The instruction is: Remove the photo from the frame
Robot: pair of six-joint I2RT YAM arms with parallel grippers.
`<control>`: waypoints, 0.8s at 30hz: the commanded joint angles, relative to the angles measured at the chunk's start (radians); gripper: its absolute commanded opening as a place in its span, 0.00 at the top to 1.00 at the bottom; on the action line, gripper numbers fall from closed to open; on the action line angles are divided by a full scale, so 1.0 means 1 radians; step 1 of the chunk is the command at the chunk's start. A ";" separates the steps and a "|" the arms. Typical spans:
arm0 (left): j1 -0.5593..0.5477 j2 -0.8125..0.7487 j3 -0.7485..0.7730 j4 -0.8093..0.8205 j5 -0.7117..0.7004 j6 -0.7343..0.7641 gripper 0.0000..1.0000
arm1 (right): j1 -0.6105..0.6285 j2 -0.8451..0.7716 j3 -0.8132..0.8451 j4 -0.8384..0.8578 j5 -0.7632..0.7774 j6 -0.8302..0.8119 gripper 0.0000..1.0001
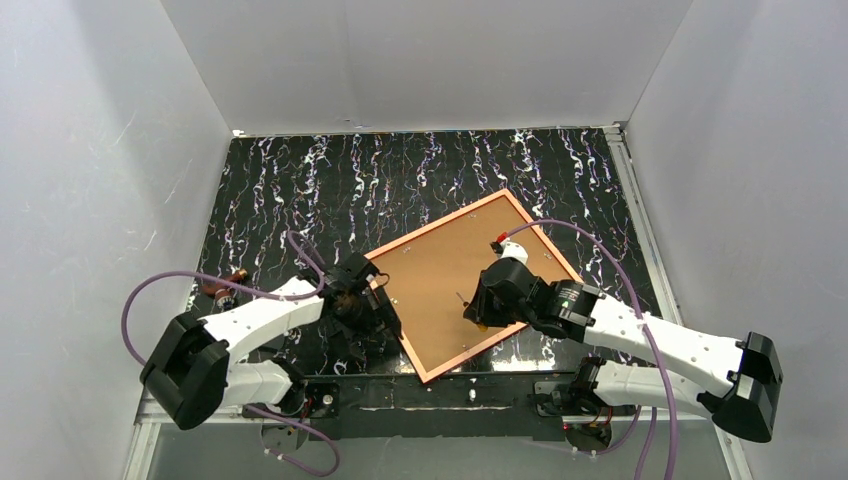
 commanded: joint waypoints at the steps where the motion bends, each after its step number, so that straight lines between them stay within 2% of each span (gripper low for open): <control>1: -0.100 0.079 0.002 -0.024 -0.042 -0.122 0.03 | -0.004 -0.031 -0.018 0.031 0.012 0.022 0.99; 7: -0.220 0.090 0.011 0.003 -0.208 -0.178 0.17 | -0.003 -0.043 -0.025 0.030 0.011 0.025 0.99; 14: -0.248 0.206 0.070 0.021 -0.191 -0.178 0.19 | -0.003 -0.067 -0.047 0.036 0.015 0.031 0.99; 17: -0.256 0.242 0.076 0.030 -0.190 -0.185 0.23 | -0.004 -0.072 -0.056 0.036 0.017 0.034 0.99; 24: -0.260 0.279 0.100 0.002 -0.200 -0.131 0.62 | -0.003 -0.082 -0.069 0.040 0.017 0.036 0.99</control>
